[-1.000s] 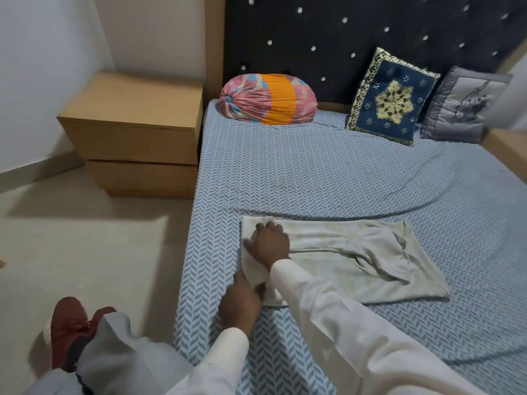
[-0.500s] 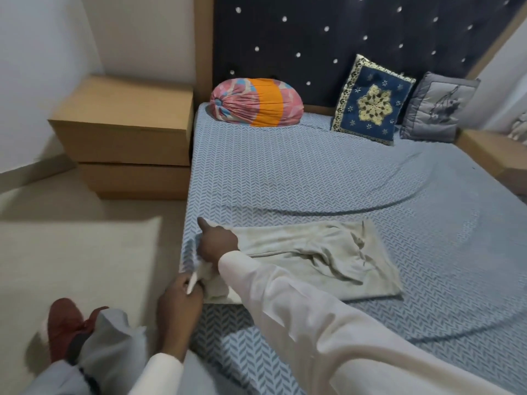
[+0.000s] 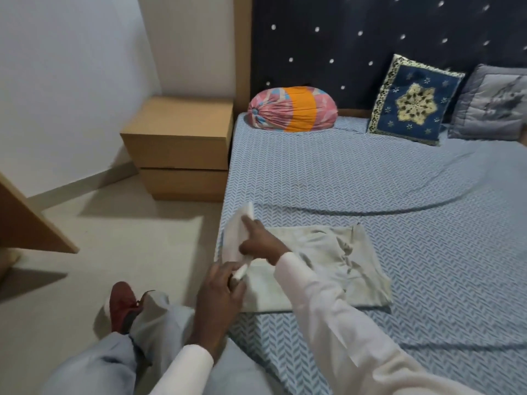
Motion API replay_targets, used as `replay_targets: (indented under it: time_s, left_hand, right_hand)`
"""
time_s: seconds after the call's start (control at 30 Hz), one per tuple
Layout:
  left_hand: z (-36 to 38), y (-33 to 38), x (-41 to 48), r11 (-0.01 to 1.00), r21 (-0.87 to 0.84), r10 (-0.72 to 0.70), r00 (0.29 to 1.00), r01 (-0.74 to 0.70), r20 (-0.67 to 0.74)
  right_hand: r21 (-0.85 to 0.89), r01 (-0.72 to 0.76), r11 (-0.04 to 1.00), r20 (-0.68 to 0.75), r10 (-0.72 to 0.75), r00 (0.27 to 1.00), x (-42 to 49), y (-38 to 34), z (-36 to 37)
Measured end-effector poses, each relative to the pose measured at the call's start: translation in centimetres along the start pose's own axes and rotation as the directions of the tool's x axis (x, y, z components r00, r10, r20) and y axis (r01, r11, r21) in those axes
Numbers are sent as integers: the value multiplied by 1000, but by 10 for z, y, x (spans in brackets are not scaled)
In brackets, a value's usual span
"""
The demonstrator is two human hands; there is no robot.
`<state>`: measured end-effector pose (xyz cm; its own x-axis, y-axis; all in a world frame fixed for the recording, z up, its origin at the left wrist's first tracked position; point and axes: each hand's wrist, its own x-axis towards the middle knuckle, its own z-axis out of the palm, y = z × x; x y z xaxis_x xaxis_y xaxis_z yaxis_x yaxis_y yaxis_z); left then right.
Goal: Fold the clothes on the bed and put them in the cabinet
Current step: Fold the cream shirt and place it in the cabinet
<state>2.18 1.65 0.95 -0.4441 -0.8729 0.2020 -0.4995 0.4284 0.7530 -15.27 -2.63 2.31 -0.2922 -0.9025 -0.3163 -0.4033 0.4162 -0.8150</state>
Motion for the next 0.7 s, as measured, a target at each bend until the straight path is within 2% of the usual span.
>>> replay_targets:
  time_s: [0.07, 0.13, 0.2, 0.33, 0.47, 0.6, 0.7]
  left_hand:
    - [30, 6, -1, 982, 155, 89, 990, -106, 109]
    - [56, 7, 0, 912, 379, 53, 963, -154, 264]
    - [78, 0, -3, 843, 499, 7, 933, -199, 361]
    - [104, -2, -9, 812, 502, 58, 897, -297, 437]
    - [113, 3, -11, 807, 456, 112, 855, -375, 506]
    - [120, 3, -15, 804, 442, 113, 832, -398, 543]
    - [118, 6, -16, 833, 411, 88, 822, -371, 563]
  right_hand:
    - [193, -19, 981, -17, 23, 1000, -17, 41, -40]
    - [383, -41, 923, -71, 74, 995, -32, 81, -76]
    - [452, -56, 890, -145, 136, 980, -44, 114, -109]
    - [413, -105, 905, -238, 218, 947, -68, 156, -169]
    - [365, -218, 905, -240, 318, 917, -82, 188, -199]
    - [395, -243, 886, -244, 357, 902, -82, 204, -205]
    - [514, -203, 833, -239, 366, 899, -86, 209, -204]
